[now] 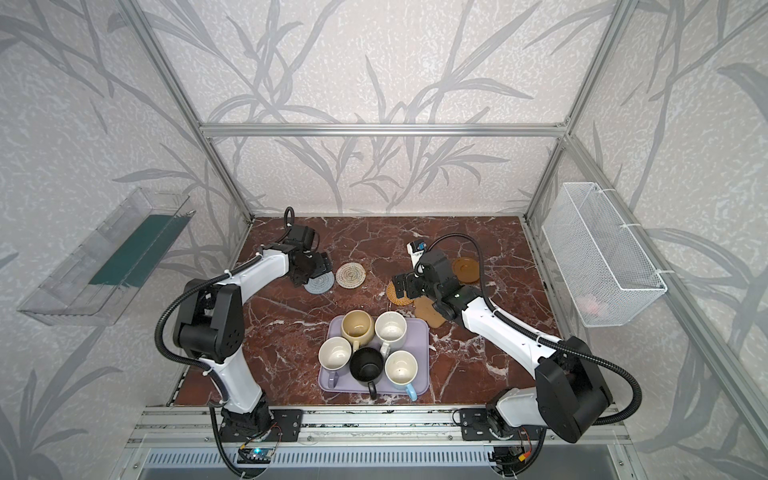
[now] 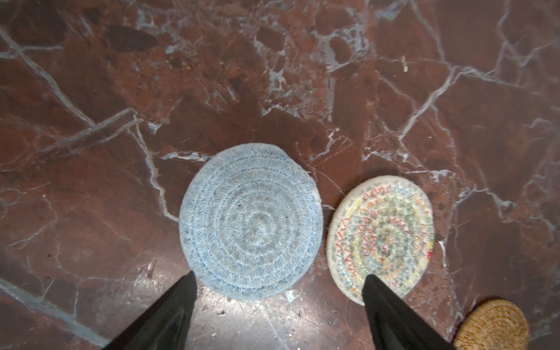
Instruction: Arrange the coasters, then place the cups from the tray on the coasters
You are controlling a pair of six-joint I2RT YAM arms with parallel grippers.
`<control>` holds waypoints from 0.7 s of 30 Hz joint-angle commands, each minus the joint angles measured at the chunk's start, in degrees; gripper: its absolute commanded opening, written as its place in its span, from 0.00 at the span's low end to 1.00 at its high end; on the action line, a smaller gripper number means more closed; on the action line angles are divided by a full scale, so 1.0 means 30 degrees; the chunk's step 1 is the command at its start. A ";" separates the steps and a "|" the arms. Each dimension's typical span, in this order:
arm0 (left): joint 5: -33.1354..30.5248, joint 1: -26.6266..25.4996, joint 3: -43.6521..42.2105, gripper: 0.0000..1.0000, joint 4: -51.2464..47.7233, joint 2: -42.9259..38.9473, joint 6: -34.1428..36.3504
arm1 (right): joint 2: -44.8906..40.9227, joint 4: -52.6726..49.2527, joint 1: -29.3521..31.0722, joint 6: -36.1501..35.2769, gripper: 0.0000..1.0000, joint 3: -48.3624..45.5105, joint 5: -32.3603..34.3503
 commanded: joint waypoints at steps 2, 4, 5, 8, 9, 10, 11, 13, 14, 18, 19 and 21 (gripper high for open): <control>-0.1439 0.0027 0.1378 0.81 -0.2421 0.1187 -0.0093 | 0.0033 0.0220 0.0065 0.0095 0.99 0.0464 -0.0340; -0.1561 0.0001 0.1611 0.79 -0.2581 0.1539 -0.0080 | 0.0010 0.0302 0.0084 0.0097 0.99 0.0373 -0.0403; -0.1820 -0.0026 0.1685 0.78 -0.2678 0.1669 -0.0052 | 0.0036 0.0302 0.0084 0.0076 0.99 0.0344 -0.0384; -0.2593 0.0072 0.1924 0.74 -0.3397 0.2135 -0.0405 | 0.0067 0.0302 0.0063 -0.0014 0.99 0.0289 -0.0403; -0.2700 0.0115 0.2047 0.73 -0.3691 0.2275 -0.0406 | 0.0042 0.0302 0.0076 -0.0041 0.99 0.0264 -0.0405; -0.2822 0.0117 0.1949 0.73 -0.3714 0.2308 -0.0374 | 0.0055 0.0359 0.0082 -0.0087 0.99 0.0227 -0.0406; -0.2886 0.0102 0.1802 0.73 -0.3593 0.2293 -0.0430 | 0.0054 0.0396 0.0060 -0.0117 0.99 0.0170 -0.0377; -0.2771 0.0226 0.1734 0.73 -0.3511 0.2461 -0.0606 | 0.0112 0.0618 0.0068 -0.0175 0.99 0.0065 -0.0377; -0.2533 0.0312 0.1705 0.73 -0.3400 0.2606 -0.0634 | 0.0170 0.0838 0.0080 -0.0182 0.99 -0.0008 -0.0348; -0.2248 0.0451 0.1810 0.72 -0.3223 0.3040 -0.0710 | 0.0412 0.0966 0.0070 -0.0334 0.99 0.0136 -0.0403; -0.2305 0.0439 0.1919 0.71 -0.3317 0.3124 -0.0683 | 0.0448 0.0947 0.0070 -0.0382 0.99 0.0186 -0.0434; -0.2510 0.0492 0.1911 0.66 -0.3316 0.3072 -0.0720 | 0.0449 0.0940 0.0065 -0.0424 0.99 0.0204 -0.0436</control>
